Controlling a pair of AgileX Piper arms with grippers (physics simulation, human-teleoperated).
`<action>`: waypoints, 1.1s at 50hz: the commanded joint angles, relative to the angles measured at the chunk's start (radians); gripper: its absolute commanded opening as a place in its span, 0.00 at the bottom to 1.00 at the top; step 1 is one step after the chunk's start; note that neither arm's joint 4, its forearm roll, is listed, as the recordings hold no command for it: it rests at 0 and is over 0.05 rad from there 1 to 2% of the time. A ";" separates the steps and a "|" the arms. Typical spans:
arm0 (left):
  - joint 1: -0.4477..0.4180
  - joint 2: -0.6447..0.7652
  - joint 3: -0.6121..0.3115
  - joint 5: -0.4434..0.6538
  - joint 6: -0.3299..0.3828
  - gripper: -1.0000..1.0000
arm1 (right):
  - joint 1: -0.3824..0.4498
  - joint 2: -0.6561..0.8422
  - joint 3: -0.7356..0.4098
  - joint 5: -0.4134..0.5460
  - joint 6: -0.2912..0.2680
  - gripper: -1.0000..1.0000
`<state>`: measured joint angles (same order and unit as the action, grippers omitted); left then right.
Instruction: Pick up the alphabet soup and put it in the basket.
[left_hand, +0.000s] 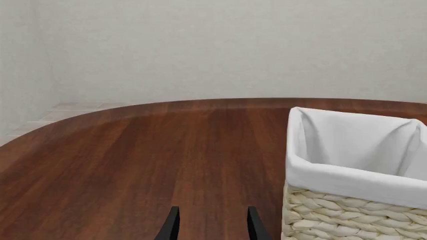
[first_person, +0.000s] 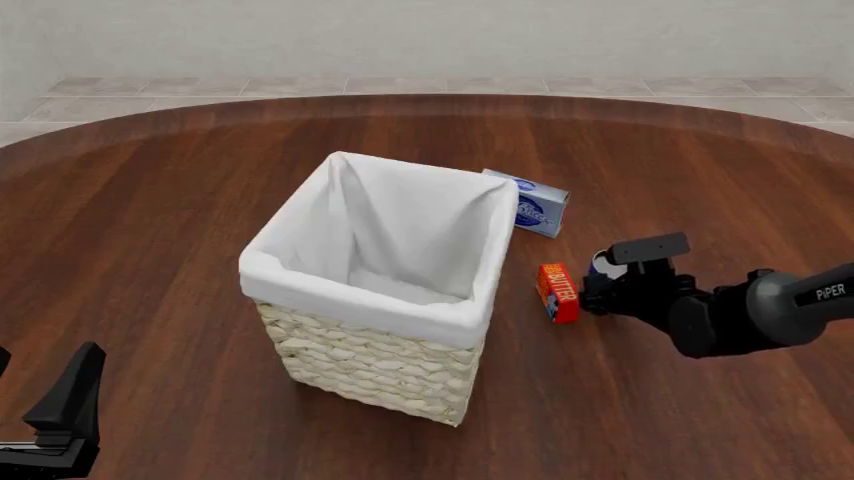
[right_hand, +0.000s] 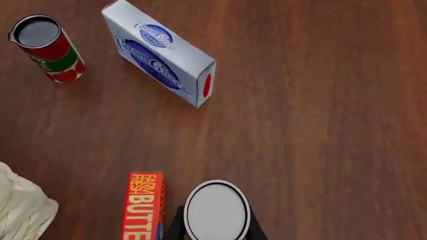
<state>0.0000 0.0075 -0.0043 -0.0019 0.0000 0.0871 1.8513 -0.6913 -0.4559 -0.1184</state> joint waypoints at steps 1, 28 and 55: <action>0.000 0.000 0.000 0.000 0.000 1.00 | 0.001 -0.007 0.001 -0.007 0.011 0.00; 0.000 0.000 0.000 0.000 0.000 1.00 | -0.021 -0.219 0.032 0.076 -0.047 0.00; 0.000 0.000 0.000 0.000 0.000 1.00 | -0.007 -0.445 -0.027 0.219 -0.102 0.00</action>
<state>0.0000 0.0075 -0.0043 -0.0019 0.0000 0.0717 1.4742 -0.6881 -0.2774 -0.2215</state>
